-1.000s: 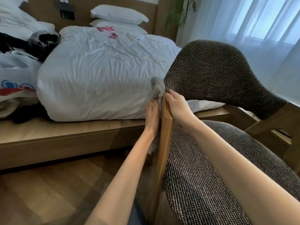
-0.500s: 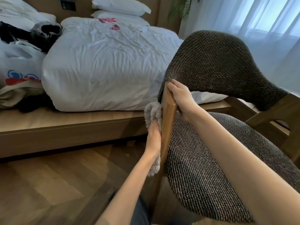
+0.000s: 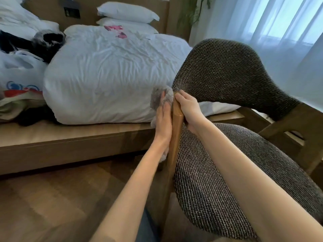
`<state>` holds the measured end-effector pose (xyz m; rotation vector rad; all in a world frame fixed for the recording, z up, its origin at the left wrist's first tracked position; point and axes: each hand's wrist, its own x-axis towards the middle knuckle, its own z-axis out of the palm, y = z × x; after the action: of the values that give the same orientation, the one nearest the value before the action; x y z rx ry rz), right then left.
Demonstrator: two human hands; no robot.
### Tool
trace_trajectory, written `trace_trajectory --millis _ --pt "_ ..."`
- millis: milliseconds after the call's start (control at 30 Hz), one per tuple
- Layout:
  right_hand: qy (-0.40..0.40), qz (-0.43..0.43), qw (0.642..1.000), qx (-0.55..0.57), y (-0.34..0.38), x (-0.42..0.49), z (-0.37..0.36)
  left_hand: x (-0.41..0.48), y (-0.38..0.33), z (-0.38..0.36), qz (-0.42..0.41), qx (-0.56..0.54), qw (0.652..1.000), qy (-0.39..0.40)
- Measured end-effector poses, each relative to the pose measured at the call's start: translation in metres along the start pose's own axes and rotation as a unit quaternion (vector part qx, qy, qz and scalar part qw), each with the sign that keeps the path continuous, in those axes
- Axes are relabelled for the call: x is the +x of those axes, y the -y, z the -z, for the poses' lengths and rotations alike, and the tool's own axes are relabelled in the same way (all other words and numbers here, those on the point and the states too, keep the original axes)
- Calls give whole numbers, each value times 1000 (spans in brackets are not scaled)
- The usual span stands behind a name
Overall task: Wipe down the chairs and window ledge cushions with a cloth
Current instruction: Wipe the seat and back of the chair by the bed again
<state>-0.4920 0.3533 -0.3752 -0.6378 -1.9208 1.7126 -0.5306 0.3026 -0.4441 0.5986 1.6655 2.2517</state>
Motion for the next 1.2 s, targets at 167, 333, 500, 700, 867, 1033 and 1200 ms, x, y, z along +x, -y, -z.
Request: trace_trajectory --millis 167,333,500,700,867,1033,1200 --pt "-5 3 1000 -15 -6 10 -1 40 9 -4 -11 31 999 -7" --pt "-6 15 999 -28 -7 10 3 44 44 5 -49 179 982 39" --pt "-5 8 1000 -28 -9 12 5 31 62 12 18 134 989 59" --pt "-4 15 999 -47 -6 11 4 15 31 14 42 4 999 32" --pt "-1 11 999 -40 -6 10 4 -27 15 18 -16 -24 999 41" --pt "1 19 999 -44 -4 3 5 -69 23 26 -58 24 997 42" --pt "43 22 999 5 -11 -23 20 -117 43 47 -167 142 976 4"
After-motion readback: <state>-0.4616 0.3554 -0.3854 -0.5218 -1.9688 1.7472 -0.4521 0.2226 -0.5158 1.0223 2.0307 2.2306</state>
